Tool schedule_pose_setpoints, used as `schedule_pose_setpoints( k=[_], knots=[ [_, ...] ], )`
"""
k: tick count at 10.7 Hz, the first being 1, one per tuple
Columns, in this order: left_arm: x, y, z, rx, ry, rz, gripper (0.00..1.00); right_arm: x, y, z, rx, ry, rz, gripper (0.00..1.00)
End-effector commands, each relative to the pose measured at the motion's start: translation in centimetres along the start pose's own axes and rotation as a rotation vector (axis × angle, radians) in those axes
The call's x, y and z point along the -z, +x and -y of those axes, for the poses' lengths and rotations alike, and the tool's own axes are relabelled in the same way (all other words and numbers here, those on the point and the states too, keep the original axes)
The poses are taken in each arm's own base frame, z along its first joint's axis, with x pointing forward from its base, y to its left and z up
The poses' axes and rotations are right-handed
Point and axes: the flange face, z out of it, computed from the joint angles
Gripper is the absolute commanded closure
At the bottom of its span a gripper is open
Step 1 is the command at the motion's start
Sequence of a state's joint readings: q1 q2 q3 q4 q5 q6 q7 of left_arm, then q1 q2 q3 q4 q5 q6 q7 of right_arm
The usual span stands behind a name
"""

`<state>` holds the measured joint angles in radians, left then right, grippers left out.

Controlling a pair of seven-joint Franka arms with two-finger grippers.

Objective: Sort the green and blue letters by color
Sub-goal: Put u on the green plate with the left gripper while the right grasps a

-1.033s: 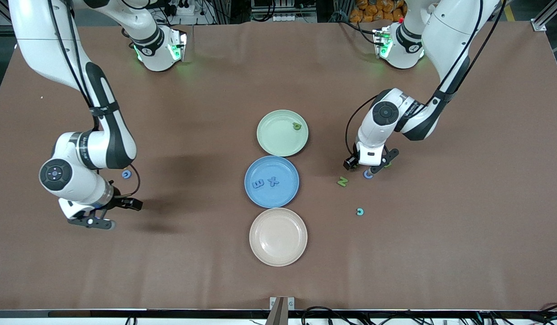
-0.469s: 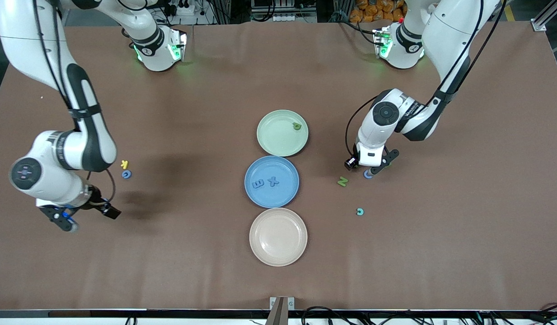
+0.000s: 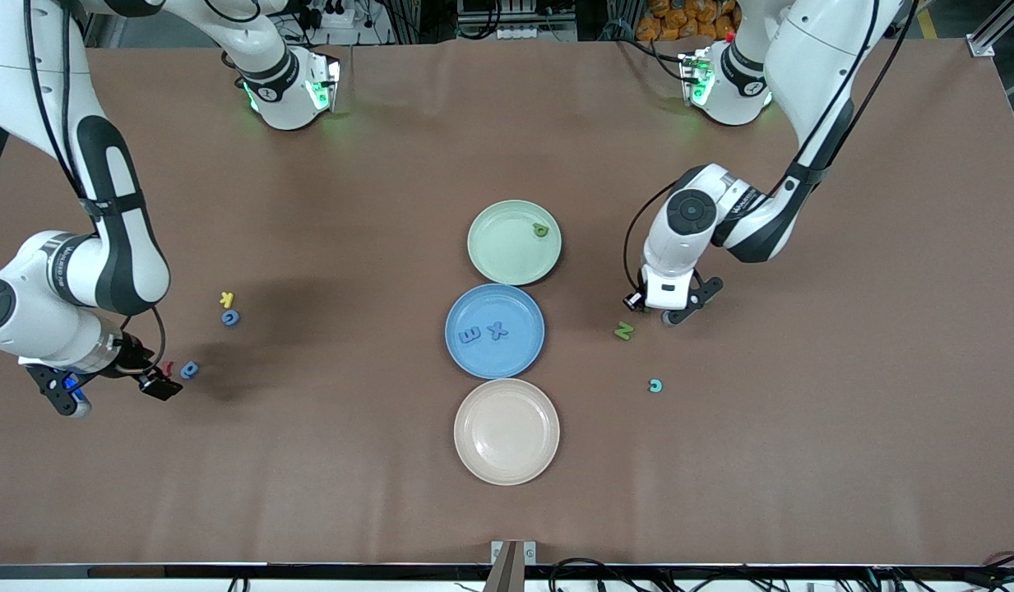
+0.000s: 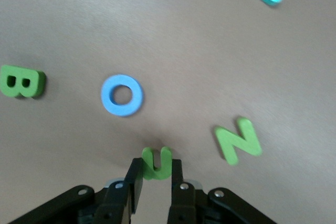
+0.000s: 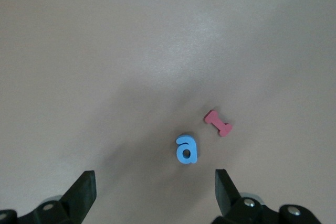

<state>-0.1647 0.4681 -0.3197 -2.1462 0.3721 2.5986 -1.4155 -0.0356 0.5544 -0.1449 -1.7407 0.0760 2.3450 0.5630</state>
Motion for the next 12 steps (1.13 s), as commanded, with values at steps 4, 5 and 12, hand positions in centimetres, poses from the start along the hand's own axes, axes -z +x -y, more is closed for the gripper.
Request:
schedule_pose_setpoints(
  k=[4,5,12],
  knots=[
    [2.3,-9.2,-4.0,-0.003,-0.01,-0.033,1.0,-5.3,0.6,-2.1,-0.098,0.036,0.015,0.0],
    [2.5,-11.5,-4.5,-0.003,-0.014,-0.032,1.0,-6.1,0.5,-2.1,-0.112,0.048,0.025,0.0],
    [7.3,-22.0,-9.1,0.02,-0.083,-0.017,1.0,-9.8,-1.2,-3.3,-0.092,0.052,-0.005,0.81]
  ],
)
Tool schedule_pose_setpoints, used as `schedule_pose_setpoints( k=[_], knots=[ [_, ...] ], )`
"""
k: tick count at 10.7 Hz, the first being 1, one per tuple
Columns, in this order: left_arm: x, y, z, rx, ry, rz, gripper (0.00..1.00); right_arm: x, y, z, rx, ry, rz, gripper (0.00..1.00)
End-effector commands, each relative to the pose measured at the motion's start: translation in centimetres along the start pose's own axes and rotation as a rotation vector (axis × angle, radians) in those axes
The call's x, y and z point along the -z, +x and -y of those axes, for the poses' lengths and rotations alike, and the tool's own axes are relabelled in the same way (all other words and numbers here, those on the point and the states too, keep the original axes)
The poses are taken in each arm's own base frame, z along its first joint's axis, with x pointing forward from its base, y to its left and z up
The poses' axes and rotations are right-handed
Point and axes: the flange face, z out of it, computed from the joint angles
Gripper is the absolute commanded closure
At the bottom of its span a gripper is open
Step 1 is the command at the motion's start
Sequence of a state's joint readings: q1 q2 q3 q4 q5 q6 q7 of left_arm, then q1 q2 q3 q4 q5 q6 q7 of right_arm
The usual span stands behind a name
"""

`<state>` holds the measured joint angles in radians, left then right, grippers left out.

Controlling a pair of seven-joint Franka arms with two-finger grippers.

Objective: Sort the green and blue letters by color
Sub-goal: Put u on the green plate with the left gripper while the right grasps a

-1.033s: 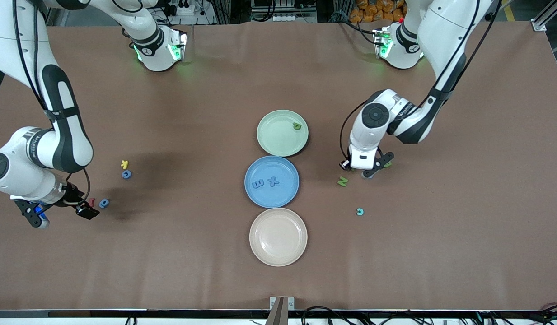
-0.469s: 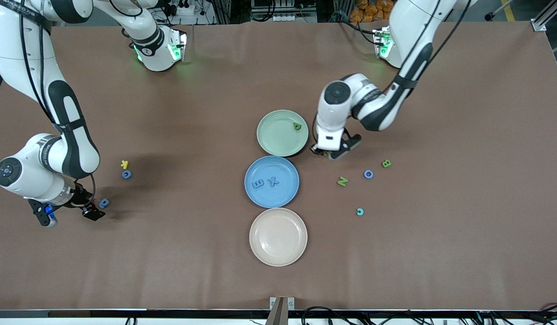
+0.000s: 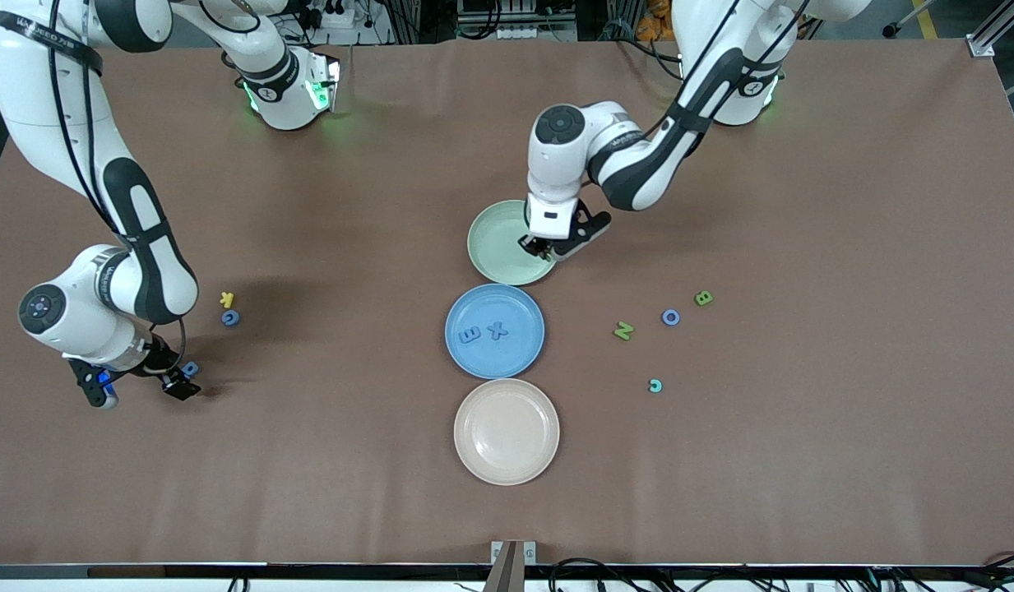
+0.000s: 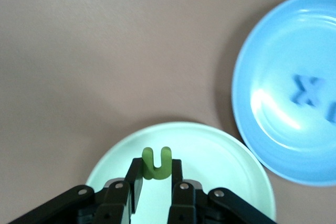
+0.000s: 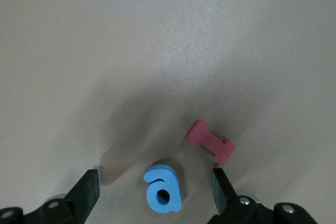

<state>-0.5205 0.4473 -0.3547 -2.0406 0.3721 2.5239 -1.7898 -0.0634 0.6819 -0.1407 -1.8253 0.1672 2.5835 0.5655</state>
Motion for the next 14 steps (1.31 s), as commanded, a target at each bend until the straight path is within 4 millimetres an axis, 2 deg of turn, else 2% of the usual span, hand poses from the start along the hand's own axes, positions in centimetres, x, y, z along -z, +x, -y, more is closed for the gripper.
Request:
schedule_pose_setpoints(
  k=[1,3,4,5,6,7,9,10,11,12,13,14],
  knots=[
    [1.4,-3.7,-0.7,-0.013,-0.005,0.005,1.0,-0.2,-0.3,-0.3,0.01,0.017,0.007,1.0],
    [1.6,-6.7,-0.7,-0.046,-0.008,0.012,1.0,0.1,-0.4,0.0,0.007,0.021,0.004,1.0],
    [1.6,-7.0,-1.0,-0.048,-0.011,0.015,1.0,0.1,-0.3,-0.1,0.004,0.02,0.004,1.0],
    [1.7,-7.4,-1.2,-0.051,-0.016,0.018,0.85,0.2,-0.4,0.0,0.006,0.021,0.005,1.0],
    [1.8,-7.3,-1.3,-0.045,-0.017,0.02,0.21,0.5,-0.4,0.3,0.014,0.024,0.002,1.0],
    [1.6,-7.0,-1.2,-0.044,0.004,0.01,0.0,1.0,-0.5,0.7,0.027,0.021,0.012,1.0],
    [1.5,-5.1,-1.2,-0.021,0.027,-0.008,0.0,3.5,-1.0,3.5,0.091,0.002,0.068,1.0],
    [1.2,-2.3,-1.2,0.011,0.031,-0.02,0.0,5.0,-1.9,5.2,0.155,0.005,0.08,1.0],
    [1.3,0.6,-1.4,0.036,0.027,-0.029,0.0,5.2,-3.5,7.0,0.205,0.009,0.08,1.0],
    [1.3,4.8,-1.3,0.055,0.027,-0.034,0.0,5.6,-5.2,9.2,0.247,0.017,0.074,1.0],
    [1.1,7.5,-0.8,0.053,0.034,-0.035,0.0,5.9,-7.0,11.0,0.286,0.023,0.071,1.0],
    [0.6,9.7,-0.4,0.065,0.043,-0.035,0.0,6.1,-10.0,13.5,0.339,0.029,0.075,1.0]
  ],
)
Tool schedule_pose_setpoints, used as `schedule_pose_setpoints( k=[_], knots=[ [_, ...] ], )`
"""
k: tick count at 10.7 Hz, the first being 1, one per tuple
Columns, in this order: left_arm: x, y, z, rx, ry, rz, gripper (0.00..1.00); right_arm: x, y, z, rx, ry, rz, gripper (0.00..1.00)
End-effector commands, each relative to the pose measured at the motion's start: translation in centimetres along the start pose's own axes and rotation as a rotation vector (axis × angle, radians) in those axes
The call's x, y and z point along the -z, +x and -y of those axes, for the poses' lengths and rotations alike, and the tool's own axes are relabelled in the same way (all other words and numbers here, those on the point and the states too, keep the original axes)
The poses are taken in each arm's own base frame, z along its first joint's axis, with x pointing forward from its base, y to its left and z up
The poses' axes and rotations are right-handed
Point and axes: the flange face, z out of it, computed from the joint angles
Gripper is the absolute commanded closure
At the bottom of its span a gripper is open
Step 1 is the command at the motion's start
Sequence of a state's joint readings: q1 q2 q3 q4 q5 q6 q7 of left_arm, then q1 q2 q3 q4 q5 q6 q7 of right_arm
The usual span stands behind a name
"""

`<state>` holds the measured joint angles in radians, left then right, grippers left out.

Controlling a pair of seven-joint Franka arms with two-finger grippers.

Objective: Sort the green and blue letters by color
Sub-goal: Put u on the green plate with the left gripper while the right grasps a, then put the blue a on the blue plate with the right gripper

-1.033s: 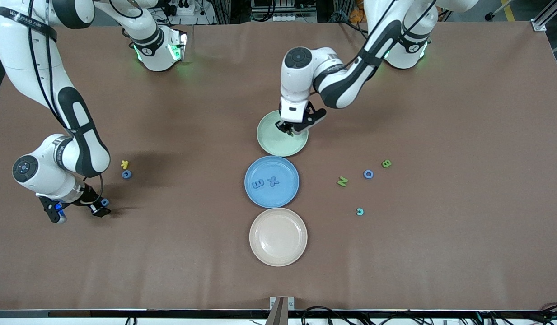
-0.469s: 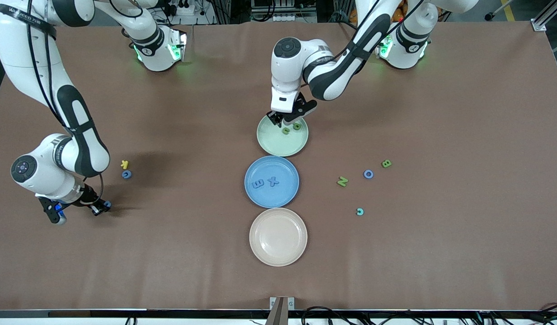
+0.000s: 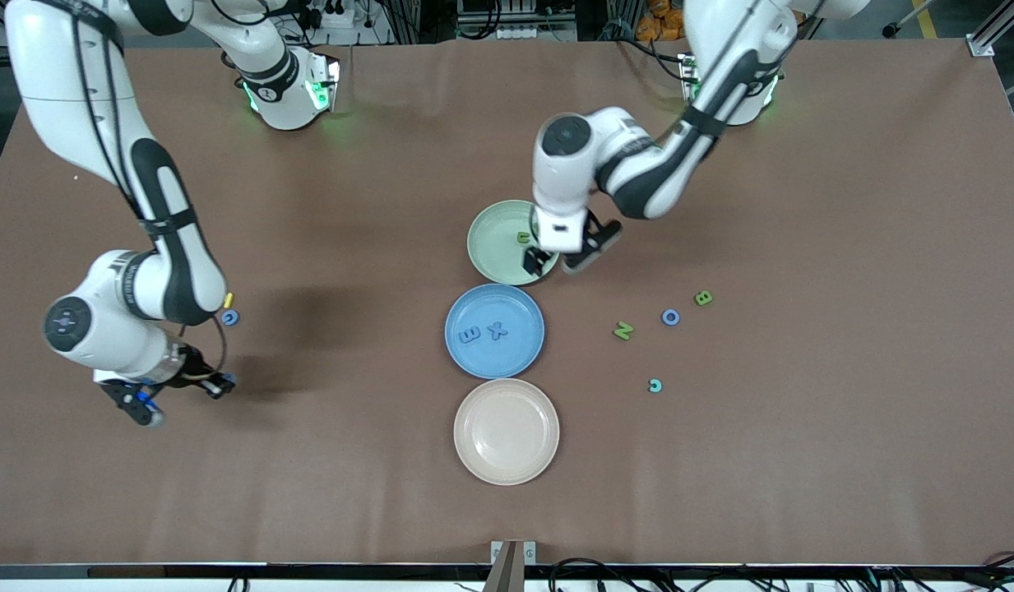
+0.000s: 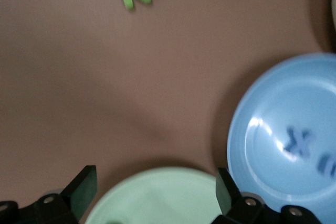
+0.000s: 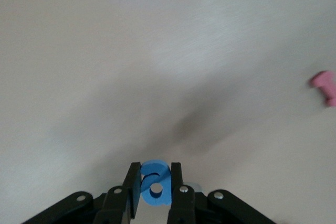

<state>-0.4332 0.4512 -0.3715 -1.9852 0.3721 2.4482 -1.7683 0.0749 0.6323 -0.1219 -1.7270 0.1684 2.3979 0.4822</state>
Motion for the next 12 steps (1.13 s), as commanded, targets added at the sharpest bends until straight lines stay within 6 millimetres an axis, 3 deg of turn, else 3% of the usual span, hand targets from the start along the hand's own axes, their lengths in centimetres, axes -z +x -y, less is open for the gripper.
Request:
schedule_pose_setpoints(
  k=[1,3,5,7,10,12],
  knots=[
    [-1.3,6.0,0.5,0.003,0.028,-0.012,0.0,0.9,-5.2,7.6,0.139,0.024,0.003,1.0],
    [-1.9,9.0,-0.3,0.043,0.018,-0.002,0.0,1.7,-8.7,12.4,0.228,0.042,-0.007,1.0],
    [-4.0,10.7,-1.0,0.085,0.05,0.008,0.0,2.5,-12.6,17.2,0.323,0.063,-0.022,1.0],
    [-4.7,12.1,-1.1,0.106,0.063,0.001,0.0,3.4,-17.0,21.4,0.406,0.089,-0.029,1.0],
    [-5.5,14.1,-0.3,0.143,0.081,-0.011,0.0,3.8,-22.8,26.5,0.51,0.121,-0.038,1.0],
    [-6.7,15.4,0.4,0.17,0.098,-0.004,0.0,3.2,-26.3,28.7,0.57,0.124,-0.036,1.0]
  ],
)
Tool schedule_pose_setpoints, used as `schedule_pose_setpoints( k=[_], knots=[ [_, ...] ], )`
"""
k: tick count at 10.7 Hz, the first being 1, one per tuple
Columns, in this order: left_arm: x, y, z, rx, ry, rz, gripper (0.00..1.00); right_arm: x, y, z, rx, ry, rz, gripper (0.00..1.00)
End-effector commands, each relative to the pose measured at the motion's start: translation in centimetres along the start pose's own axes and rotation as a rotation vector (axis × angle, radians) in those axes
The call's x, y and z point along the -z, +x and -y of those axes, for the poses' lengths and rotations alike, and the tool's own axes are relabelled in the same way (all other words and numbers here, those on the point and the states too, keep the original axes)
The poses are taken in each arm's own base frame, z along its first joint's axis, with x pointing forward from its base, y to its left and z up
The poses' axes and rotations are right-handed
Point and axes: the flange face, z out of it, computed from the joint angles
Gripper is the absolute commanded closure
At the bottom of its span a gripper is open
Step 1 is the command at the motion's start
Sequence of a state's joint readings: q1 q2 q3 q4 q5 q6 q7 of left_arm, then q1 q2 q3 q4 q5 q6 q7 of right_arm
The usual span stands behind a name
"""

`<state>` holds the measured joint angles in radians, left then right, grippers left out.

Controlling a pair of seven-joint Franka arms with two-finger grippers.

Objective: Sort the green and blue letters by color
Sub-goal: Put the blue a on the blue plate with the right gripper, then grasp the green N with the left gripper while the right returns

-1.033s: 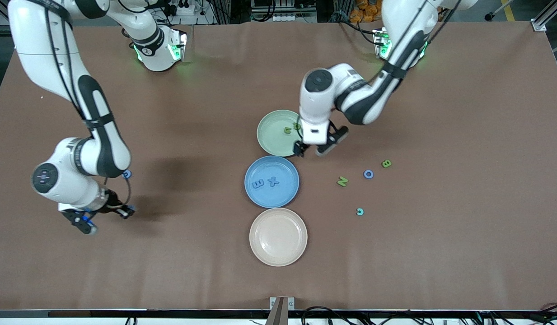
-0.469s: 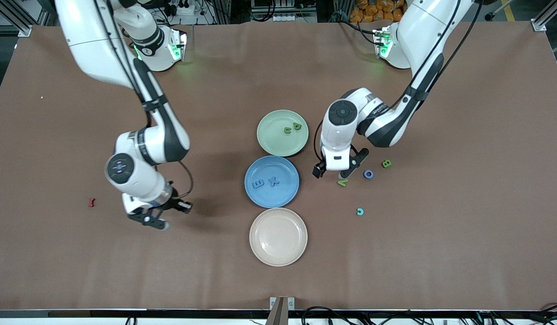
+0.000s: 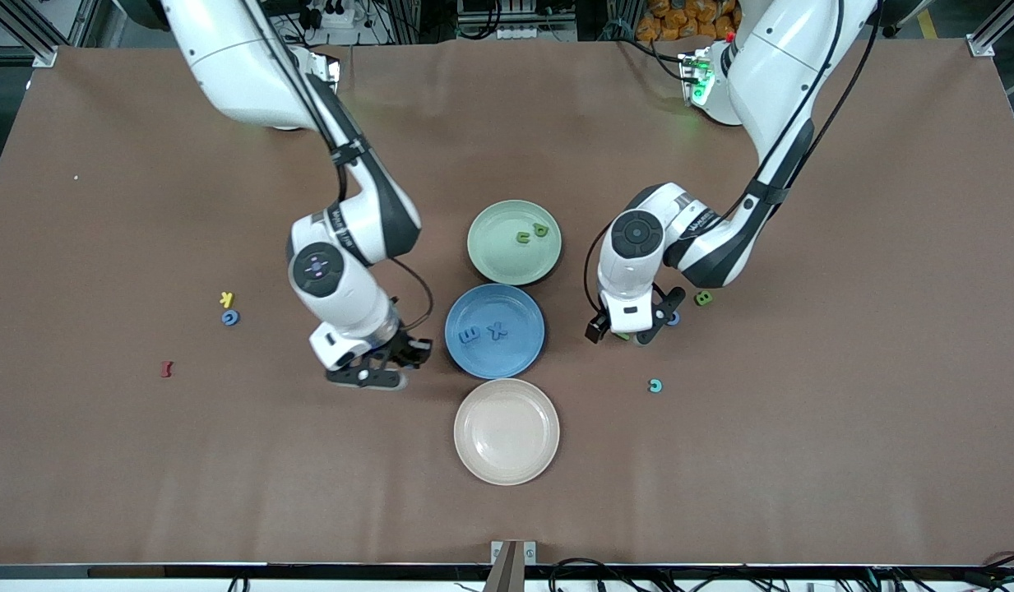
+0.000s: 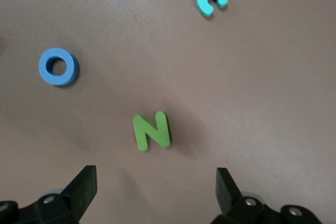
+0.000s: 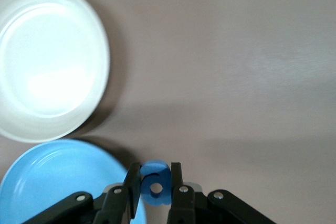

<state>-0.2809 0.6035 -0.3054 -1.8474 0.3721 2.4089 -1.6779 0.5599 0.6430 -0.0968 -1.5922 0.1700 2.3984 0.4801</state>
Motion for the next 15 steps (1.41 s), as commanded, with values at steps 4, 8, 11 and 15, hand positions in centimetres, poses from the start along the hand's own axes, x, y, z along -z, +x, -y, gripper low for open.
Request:
schedule_pose_setpoints(
  k=[4,8,11,15],
  knots=[
    [-3.3,1.2,0.0,0.026,0.045,0.01,0.0,-4.2,-6.5,10.0,0.056,0.029,0.049,0.93],
    [-4.4,2.7,0.3,0.035,0.053,0.015,0.0,-3.5,-5.9,9.9,0.074,0.033,0.047,0.0],
    [-4.7,3.0,-0.2,0.036,0.046,0.016,0.0,-2.4,-2.5,5.2,0.258,0.047,0.069,0.0],
    [-4.8,2.8,-0.3,0.03,0.046,0.017,1.0,-0.2,1.0,-6.1,0.517,0.03,0.082,0.0]
  ],
)
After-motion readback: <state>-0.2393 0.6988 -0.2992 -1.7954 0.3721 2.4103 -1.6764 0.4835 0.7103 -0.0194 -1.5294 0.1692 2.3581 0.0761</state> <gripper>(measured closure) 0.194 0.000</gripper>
